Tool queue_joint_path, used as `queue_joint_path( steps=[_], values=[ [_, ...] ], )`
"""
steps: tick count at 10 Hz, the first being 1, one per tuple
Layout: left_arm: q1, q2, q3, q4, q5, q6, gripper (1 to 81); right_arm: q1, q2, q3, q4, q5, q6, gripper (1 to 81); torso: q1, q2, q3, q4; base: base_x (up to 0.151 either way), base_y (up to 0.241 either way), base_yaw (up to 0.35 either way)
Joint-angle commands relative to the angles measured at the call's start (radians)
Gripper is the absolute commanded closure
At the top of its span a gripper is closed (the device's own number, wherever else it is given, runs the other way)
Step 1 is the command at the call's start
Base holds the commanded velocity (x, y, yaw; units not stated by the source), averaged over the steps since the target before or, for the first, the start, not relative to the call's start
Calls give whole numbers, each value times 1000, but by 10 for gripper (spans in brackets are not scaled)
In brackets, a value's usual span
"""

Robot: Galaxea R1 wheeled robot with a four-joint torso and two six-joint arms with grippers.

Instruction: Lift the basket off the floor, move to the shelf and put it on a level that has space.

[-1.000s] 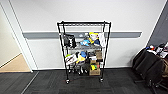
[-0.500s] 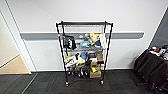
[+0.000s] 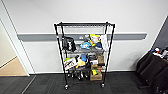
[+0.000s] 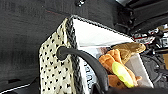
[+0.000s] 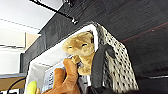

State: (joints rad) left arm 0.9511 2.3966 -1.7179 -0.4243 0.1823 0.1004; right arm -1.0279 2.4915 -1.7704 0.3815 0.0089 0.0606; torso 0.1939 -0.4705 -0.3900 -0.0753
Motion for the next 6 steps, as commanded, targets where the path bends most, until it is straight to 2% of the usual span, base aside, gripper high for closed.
queue_joint_path(
  steps=[1,6],
  values=[
    [-110,-52,95,-22,16,4,811,111,-63,106,20,-4,11,811,0,0,0,0,164,0,0],
    [-110,-54,95,-24,16,4,811,110,-69,117,20,-1,11,811,0,0,0,0,163,0,0]
  ],
)
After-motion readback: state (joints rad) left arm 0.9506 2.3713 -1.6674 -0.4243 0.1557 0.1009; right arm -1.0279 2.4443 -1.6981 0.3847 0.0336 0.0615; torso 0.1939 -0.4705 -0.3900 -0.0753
